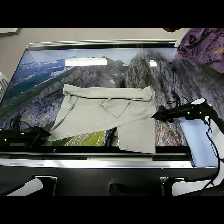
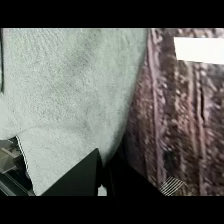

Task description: Fold the clothes and pants, and hang the long-sleeved shirts on hangers.

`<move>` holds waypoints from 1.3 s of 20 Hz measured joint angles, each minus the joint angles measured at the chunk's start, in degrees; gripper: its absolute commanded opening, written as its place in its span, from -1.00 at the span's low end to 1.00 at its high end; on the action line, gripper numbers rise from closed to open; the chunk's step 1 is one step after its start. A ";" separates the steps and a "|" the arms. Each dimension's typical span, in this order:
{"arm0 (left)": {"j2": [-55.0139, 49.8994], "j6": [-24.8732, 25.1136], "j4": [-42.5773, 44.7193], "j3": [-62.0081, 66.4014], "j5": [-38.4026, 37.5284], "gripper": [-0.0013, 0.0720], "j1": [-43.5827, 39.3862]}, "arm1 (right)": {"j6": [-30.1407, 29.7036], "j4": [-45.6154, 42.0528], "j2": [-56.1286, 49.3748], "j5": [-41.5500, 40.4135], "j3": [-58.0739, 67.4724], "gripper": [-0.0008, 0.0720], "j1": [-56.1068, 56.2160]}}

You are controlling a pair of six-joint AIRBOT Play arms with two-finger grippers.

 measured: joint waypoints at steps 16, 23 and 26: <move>-6.12 1.18 -1.38 -1.49 6.86 -0.93 -6.12 | 0.39 0.09 1.55 2.36 0.00 -0.89 0.00; -2.62 0.26 -2.05 5.99 8.41 -0.93 -9.27 | -0.07 0.81 9.14 1.84 2.10 -0.89 1.84; -0.63 -1.66 -3.30 17.62 7.54 -0.93 -12.24 | 2.03 -0.79 11.98 -0.52 11.58 -0.89 6.03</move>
